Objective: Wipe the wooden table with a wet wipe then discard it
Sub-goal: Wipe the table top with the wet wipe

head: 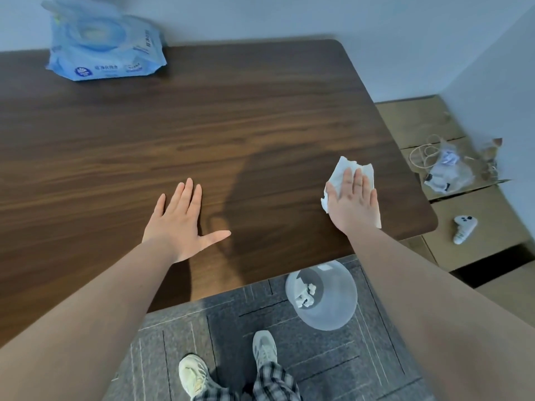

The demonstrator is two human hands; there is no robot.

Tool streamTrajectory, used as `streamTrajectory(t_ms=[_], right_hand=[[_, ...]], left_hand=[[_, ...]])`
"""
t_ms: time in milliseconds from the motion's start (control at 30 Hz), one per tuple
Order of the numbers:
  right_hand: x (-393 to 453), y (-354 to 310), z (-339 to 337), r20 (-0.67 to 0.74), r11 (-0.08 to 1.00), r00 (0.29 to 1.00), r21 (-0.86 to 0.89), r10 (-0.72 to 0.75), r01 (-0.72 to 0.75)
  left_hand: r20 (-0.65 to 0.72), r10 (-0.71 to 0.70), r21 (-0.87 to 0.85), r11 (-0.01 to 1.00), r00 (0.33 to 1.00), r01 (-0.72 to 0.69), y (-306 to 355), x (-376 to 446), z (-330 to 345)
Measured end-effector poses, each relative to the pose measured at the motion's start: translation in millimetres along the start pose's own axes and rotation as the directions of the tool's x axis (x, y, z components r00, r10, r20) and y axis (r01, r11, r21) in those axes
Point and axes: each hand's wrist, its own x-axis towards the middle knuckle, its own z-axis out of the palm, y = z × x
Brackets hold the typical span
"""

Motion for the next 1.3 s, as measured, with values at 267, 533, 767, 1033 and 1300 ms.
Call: streamTrajectory(t_ms=[267,533,767,1033,1300], right_hand=[[-54.9,-38.2,13.8,0.042,0.999,0.999,-0.025,-0.021,0.022],[-105.8,-151.5,33.6,0.079,0.968,0.968,-0.06,-0.238,0.243],[-171.7,-302.1,63.4,0.129,0.818,0.82,-0.088,-0.557,0.569],[-257.3,-461.2,103.0,0.202,0.586,0.585,-0.062,-0.785,0.808],[-303.3,-539.8,120.7,0.162,0.443,0.448,-0.072,-0.879,0.894]], left_hand=[[-0.006,-0.001,-0.079,0.997,1.0,0.0,-26.0,-28.1,1.9],[0.019,-0.262,-0.142,0.955,0.965,0.262,-141.8,-111.6,19.8],[0.101,-0.5,-0.138,0.849,0.86,0.51,-255.6,-199.8,53.4],[0.105,-0.579,-0.23,0.777,0.808,0.587,-320.5,-246.4,90.0],[0.014,-0.604,-0.306,0.756,0.797,0.579,-320.5,-248.0,98.8]])
